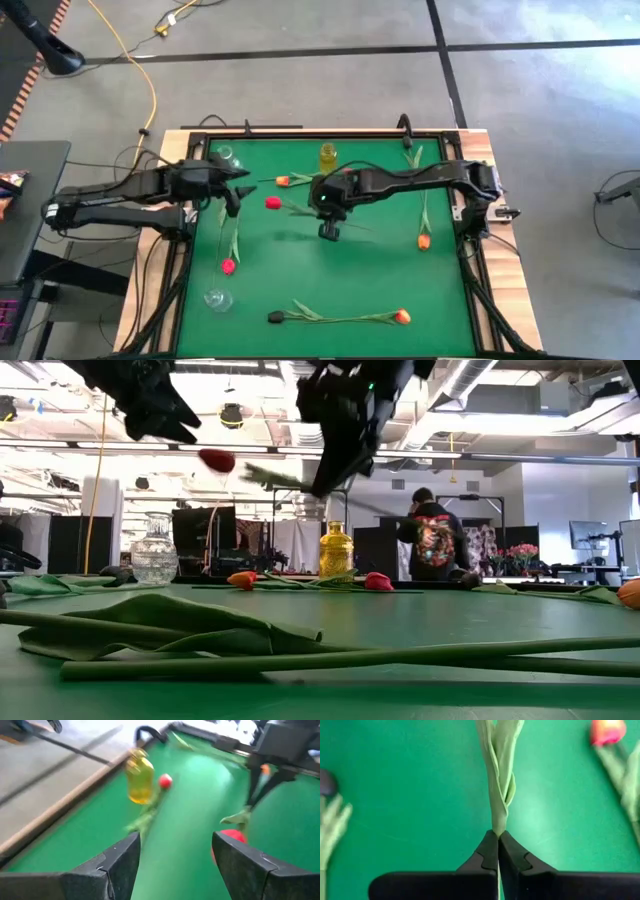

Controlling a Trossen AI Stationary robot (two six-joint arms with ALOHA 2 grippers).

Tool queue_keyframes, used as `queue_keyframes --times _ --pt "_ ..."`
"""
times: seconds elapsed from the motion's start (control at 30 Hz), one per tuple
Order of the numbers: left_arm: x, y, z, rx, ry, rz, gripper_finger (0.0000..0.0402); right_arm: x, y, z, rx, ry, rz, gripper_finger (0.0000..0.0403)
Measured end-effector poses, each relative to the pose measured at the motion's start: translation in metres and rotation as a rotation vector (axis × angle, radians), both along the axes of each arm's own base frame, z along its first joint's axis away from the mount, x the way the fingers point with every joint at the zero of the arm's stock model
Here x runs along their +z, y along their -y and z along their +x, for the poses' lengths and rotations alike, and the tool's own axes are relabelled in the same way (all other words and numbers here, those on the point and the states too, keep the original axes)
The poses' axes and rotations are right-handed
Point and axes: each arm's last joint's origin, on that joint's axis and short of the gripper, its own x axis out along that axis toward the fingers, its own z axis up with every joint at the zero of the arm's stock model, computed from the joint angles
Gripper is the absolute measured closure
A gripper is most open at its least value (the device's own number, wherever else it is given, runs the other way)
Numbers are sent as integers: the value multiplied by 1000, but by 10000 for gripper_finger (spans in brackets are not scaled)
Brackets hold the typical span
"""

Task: Sort flowers into vase by color
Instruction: Put the bottom right red flower into the yellow vase

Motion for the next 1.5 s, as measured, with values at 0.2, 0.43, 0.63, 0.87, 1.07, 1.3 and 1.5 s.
queue_keyframes --times 0.2,0.43,0.63,0.87,1.07,1.3,1.5 --pt "11 0 -23 123 84 72 166 47 11 -5 -18 266 -11 377" --pt "11 2 -35 158 107 28 166 93 33 -5 -21 623 -40 376" --pt "4 2 -37 198 73 -63 166 123 61 -1 -2 956 -60 375" --pt "-1 3 -37 195 51 -135 166 148 94 -11 -51 1216 -157 375" --pt "-3 4 -38 204 43 -171 166 145 125 -20 -66 1155 -331 377" --pt "-12 4 -38 226 22 -203 166 134 161 -34 -170 1047 -314 382" --pt "-22 3 -36 257 14 -242 166 114 186 -63 -253 1033 -347 384"
